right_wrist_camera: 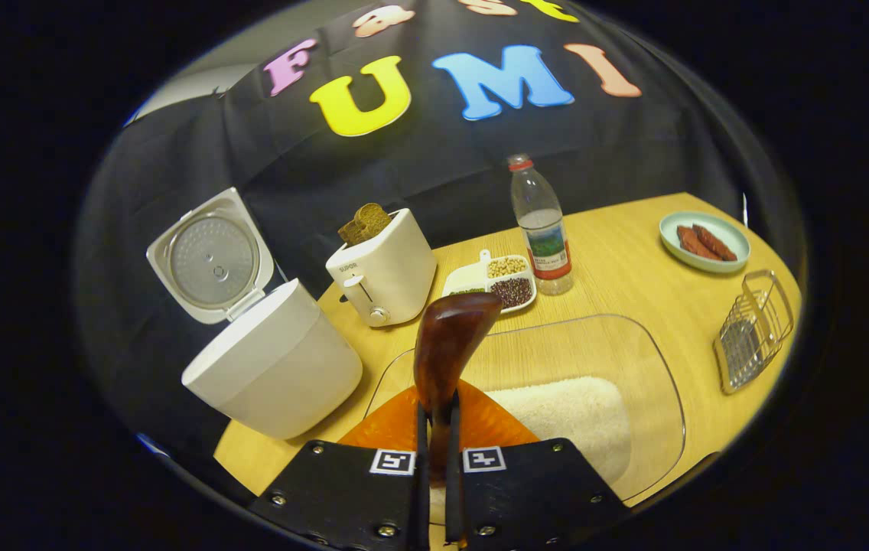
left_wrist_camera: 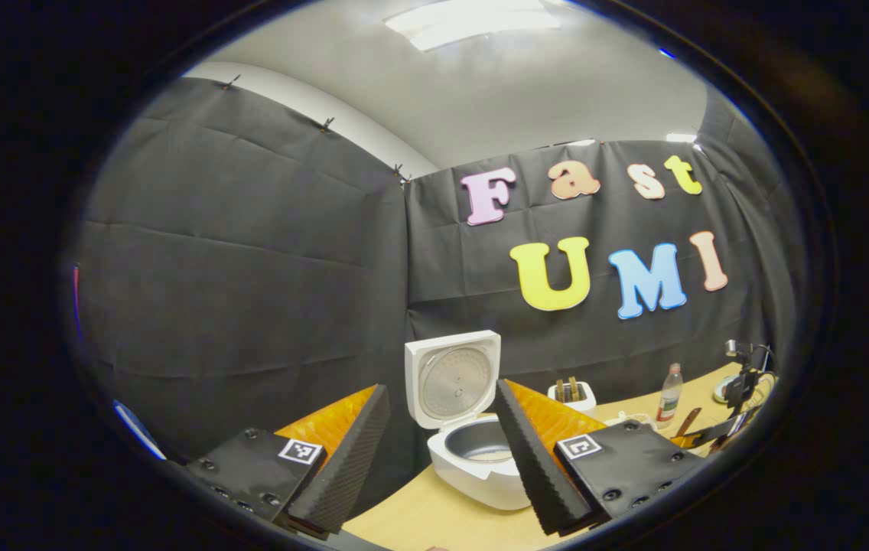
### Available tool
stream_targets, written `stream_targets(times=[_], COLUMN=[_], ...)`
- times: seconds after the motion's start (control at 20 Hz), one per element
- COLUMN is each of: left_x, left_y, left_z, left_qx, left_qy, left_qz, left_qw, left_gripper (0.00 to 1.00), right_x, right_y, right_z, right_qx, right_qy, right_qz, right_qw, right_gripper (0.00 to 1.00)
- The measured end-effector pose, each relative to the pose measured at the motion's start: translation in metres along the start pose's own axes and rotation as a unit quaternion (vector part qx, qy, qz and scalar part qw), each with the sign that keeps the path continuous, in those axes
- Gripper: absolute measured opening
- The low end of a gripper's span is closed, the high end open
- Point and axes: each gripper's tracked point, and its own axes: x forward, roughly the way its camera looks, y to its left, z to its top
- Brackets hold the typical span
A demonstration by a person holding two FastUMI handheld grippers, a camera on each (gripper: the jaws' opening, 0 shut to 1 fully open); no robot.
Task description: Close the left gripper, press the button to open the rice cooker; take a wooden spoon from the chopstick holder with the right hand, scoop a spoonful of rice and pour it into the rice cooker, then put the wooden spoon back into the chopstick holder.
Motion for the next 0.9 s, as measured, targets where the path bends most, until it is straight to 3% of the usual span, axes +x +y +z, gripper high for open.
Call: stream_targets(times=[0.3,0.5,0.9], left_x=[-0.002,-0.004,-0.002], left_y=[-0.001,-0.007,-0.011], left_z=[0.006,0.006,0.008], left_qx=[0.004,0.008,0.002], left_qy=[-0.006,-0.01,-0.014], left_qz=[-0.003,-0.011,-0.02], left_qw=[1.0,1.0,1.0], left_gripper=[0.95,0.95,0.96], right_x=[-0.008,-0.016,-0.027], right_y=[-0.024,-0.044,-0.038], right_z=[0.013,0.038,0.074], right_qx=[0.115,0.154,0.278], right_qy=[0.007,-0.019,-0.041], right_qz=[0.014,0.013,0.072], right_qw=[0.993,0.988,0.957], right_gripper=[0.08,0.08,0.08])
